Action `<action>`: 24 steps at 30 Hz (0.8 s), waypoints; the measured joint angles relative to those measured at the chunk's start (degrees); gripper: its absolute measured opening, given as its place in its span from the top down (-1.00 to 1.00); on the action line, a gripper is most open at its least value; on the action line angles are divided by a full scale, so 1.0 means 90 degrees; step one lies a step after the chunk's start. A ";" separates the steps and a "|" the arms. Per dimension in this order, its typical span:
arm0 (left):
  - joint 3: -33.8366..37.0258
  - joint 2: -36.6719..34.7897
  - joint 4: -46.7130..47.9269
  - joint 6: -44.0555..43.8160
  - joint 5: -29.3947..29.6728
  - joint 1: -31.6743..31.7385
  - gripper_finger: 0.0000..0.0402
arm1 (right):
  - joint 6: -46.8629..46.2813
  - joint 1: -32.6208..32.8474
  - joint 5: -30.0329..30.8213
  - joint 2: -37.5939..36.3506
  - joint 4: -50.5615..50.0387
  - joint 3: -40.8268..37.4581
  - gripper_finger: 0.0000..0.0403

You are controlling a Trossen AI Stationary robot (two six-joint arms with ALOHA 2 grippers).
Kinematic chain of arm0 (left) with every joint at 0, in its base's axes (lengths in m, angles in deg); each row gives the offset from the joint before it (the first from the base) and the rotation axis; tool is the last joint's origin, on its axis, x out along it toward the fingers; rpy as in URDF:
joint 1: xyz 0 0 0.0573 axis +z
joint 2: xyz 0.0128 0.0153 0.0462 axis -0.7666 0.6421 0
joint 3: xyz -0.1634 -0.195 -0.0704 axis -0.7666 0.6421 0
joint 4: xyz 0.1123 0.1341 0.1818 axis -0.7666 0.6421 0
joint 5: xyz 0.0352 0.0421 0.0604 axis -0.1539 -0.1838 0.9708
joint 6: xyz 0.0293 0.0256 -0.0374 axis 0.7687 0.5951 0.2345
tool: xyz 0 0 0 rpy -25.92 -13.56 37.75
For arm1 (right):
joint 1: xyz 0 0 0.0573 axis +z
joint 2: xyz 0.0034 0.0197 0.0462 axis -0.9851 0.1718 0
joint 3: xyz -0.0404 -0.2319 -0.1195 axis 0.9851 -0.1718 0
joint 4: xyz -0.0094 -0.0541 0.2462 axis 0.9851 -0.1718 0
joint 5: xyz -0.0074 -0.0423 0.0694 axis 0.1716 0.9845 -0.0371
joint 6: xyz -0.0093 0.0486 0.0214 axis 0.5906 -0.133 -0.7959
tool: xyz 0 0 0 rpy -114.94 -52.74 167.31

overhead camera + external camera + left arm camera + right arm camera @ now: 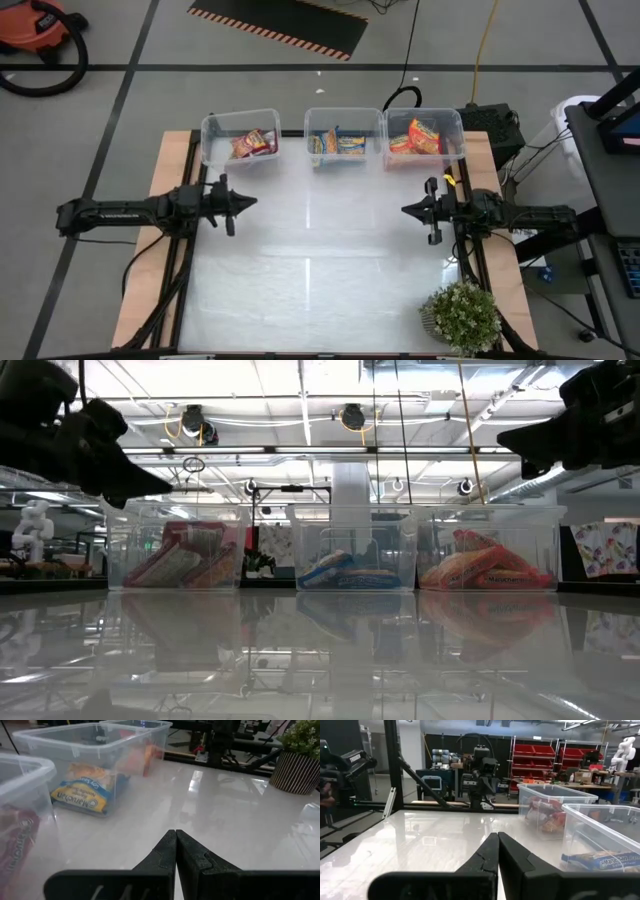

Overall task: Sort Maruchan noodles
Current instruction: Return to Home Position

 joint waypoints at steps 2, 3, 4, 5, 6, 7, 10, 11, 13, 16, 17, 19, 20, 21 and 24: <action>0.0263 -0.0129 -0.0263 0.0031 0.0000 0.0002 0.95 | -0.0002 0.0000 -0.0001 0.0000 0.0000 -0.0001 1.00; 0.0375 -0.0192 -0.0421 0.0055 0.0003 0.0002 0.95 | 0.0000 0.0000 -0.0001 0.0000 0.0000 -0.0002 1.00; 0.0372 -0.0249 -0.0405 0.0083 0.0008 -0.0005 0.95 | -0.0002 0.0000 -0.0001 0.0000 0.0000 -0.0002 1.00; 0.0370 -0.0277 -0.0433 0.0146 0.0009 -0.0005 0.95 | -0.0002 0.0000 0.0000 0.0002 0.0002 -0.0002 1.00; 0.0370 -0.0320 -0.0444 0.0214 0.0010 -0.0005 0.95 | -0.0002 0.0000 0.0002 0.0000 0.0002 -0.0002 1.00; 0.0370 -0.0357 -0.0485 0.0279 0.0008 -0.0005 0.95 | -0.0002 0.0000 0.0001 0.0001 0.0001 -0.0002 1.00; 0.0370 -0.0509 -0.0564 0.0394 0.0009 -0.0010 0.95 | -0.0002 0.0000 0.0001 0.0000 0.0001 -0.0002 1.00; 0.0370 -0.0580 -0.0595 0.0396 0.0011 -0.0023 0.95 | -0.0002 0.0000 0.0002 0.0002 0.0000 -0.0002 1.00; 0.0370 -0.0764 -0.0672 0.0454 0.0037 -0.0086 0.97 | -0.0002 0.0000 0.0002 0.0000 0.0002 -0.0002 1.00; 0.0370 -0.1132 -0.0636 0.0642 0.0191 -0.0186 0.98 | -0.0002 0.0000 0.0002 0.0000 0.0002 -0.0002 1.00; 0.0370 -0.1268 -0.0534 0.0680 0.0260 -0.0207 0.98 | -0.0002 0.0000 0.0002 0.0000 0.0002 -0.0002 1.00; 0.0370 -0.1538 -0.0276 0.0667 0.0324 -0.0262 0.98 | -0.0002 0.0000 0.0001 0.0000 0.0002 -0.0002 1.00; 0.0368 -0.1670 -0.0131 0.0628 0.0329 -0.0306 0.99 | -0.0002 0.0000 0.0002 0.0000 0.0002 -0.0002 1.00; 0.0361 -0.1781 -0.0082 0.0623 0.0318 -0.0353 0.99 | -0.0002 0.0000 0.0002 0.0000 0.0000 -0.0002 1.00; 0.0355 -0.1894 -0.0079 0.0751 0.0347 -0.0507 0.99 | -0.0002 0.0000 0.0002 0.0000 0.0002 -0.0003 1.00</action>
